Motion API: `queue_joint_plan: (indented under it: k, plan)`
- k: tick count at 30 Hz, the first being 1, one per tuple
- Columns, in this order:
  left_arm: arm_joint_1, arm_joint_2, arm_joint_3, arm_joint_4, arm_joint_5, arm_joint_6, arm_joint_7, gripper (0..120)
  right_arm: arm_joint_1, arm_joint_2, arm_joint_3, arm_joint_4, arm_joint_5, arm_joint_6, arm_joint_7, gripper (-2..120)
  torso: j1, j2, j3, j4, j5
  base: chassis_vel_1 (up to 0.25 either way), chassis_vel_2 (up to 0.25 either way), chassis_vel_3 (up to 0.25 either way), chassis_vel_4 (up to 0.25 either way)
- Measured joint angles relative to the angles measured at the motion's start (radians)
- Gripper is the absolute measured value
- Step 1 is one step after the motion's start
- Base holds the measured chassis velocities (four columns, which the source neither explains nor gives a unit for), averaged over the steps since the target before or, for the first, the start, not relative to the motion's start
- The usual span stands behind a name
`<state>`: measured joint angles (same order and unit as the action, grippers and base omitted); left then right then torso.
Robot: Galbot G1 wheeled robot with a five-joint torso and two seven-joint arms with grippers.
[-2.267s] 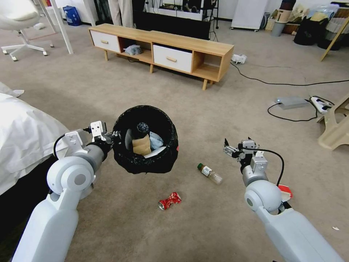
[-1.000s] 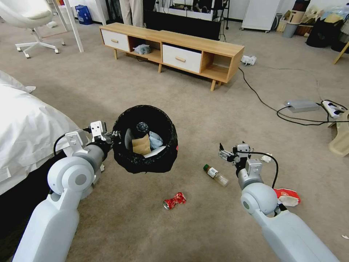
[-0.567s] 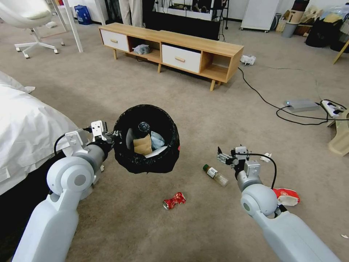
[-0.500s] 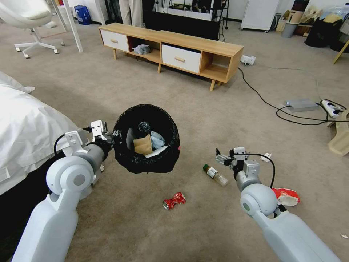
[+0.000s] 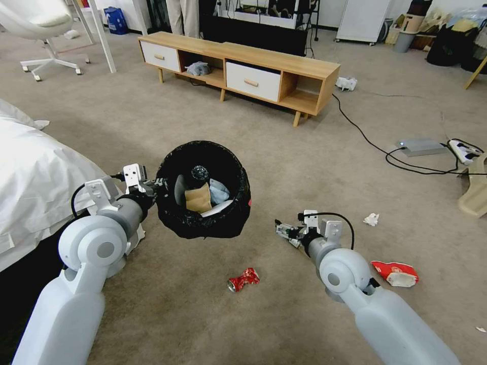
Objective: Pick up the trash bin and place the garbage on the floor into it.
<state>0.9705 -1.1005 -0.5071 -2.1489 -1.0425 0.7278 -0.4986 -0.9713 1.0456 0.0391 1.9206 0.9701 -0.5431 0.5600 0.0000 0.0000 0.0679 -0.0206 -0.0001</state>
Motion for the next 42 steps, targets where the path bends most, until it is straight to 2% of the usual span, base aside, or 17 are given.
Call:
queue_joint_plan:
  k: [9, 12, 13, 14, 17, 24, 30, 33, 37, 39, 41, 42]
  plan:
    - [0.007, -0.008, -0.001, 0.0, 0.004, 0.0, 0.001, 0, 0.035, 0.007, -0.08, -0.046, 0.069, -0.035, 0.015, 100, 0.0, 0.0, 0.0, -0.0001, 0.0, 0.0, 0.0, 0.0, 0.0]
    - [0.009, -0.01, -0.001, -0.001, 0.006, 0.0, 0.001, 0, 0.048, 0.016, -0.091, -0.052, 0.137, -0.051, 0.036, 100, 0.0, 0.0, 0.0, -0.0001, 0.0, 0.0, 0.0, 0.0, 0.0]
    - [0.011, -0.012, -0.001, -0.002, 0.008, 0.0, 0.002, 0, 0.061, 0.032, -0.096, -0.055, 0.232, -0.081, 0.075, 100, 0.0, 0.0, 0.0, -0.0001, 0.0, 0.0, 0.0, 0.0, 0.0]
    - [0.012, -0.013, -0.001, -0.003, 0.009, 0.0, 0.002, 0, 0.067, 0.043, -0.099, -0.058, 0.272, -0.091, 0.095, 100, 0.0, 0.0, 0.0, -0.0001, -0.0001, 0.0, 0.0, 0.0, 0.0]
    - [0.018, -0.015, -0.001, -0.006, 0.011, 0.0, 0.001, 0, 0.079, 0.073, -0.116, -0.067, 0.316, -0.1, 0.124, 100, 0.0, 0.0, 0.0, 0.0001, 0.0, 0.0, 0.0, 0.0, 0.0]
    - [0.022, -0.016, -0.001, -0.01, 0.013, -0.001, 0.001, 0, 0.088, 0.087, -0.157, -0.079, 0.288, -0.119, 0.13, 100, 0.0, 0.0, 0.0, 0.0001, 0.0001, 0.0, 0.0, 0.0, 0.0]
    - [0.026, -0.016, 0.0, -0.015, 0.014, -0.001, 0.003, 0, 0.117, 0.033, -0.193, -0.107, 0.187, -0.159, 0.08, 100, 0.0, 0.0, 0.0, -0.0001, 0.0001, 0.0, 0.0, 0.0, 0.0]
    - [0.03, -0.018, 0.0, -0.015, 0.017, -0.002, 0.004, 0, 0.122, 0.015, -0.204, -0.111, 0.183, -0.167, 0.07, 100, 0.0, 0.0, 0.0, -0.0002, 0.0, 0.0, 0.0, 0.0, 0.0]
    - [0.031, -0.021, 0.0, -0.012, 0.021, -0.003, 0.006, 0, 0.119, 0.023, -0.212, -0.111, 0.207, -0.172, 0.078, 100, 0.0, 0.0, 0.0, -0.0002, 0.0, 0.0, 0.0, 0.0, 0.0]
    - [0.032, -0.021, 0.001, -0.01, 0.022, -0.003, 0.006, 0, 0.117, 0.04, -0.216, -0.111, 0.243, -0.169, 0.11, 100, 0.0, 0.0, 0.0, -0.0003, 0.0, 0.0, 0.0, 0.0, 0.0]
    - [0.033, -0.021, 0.001, -0.01, 0.022, -0.004, 0.007, 0, 0.117, 0.079, -0.222, -0.112, 0.32, -0.157, 0.191, 100, 0.0, 0.0, 0.0, 0.0001, 0.0002, 0.0, 0.0, 0.0, 0.0]
    - [0.033, -0.021, 0.001, -0.01, 0.022, -0.004, 0.007, 0, 0.117, 0.079, -0.222, -0.112, 0.32, -0.157, 0.191, 100, 0.0, 0.0, 0.0, 0.0001, 0.0002, 0.0, 0.0, 0.0, 0.0]
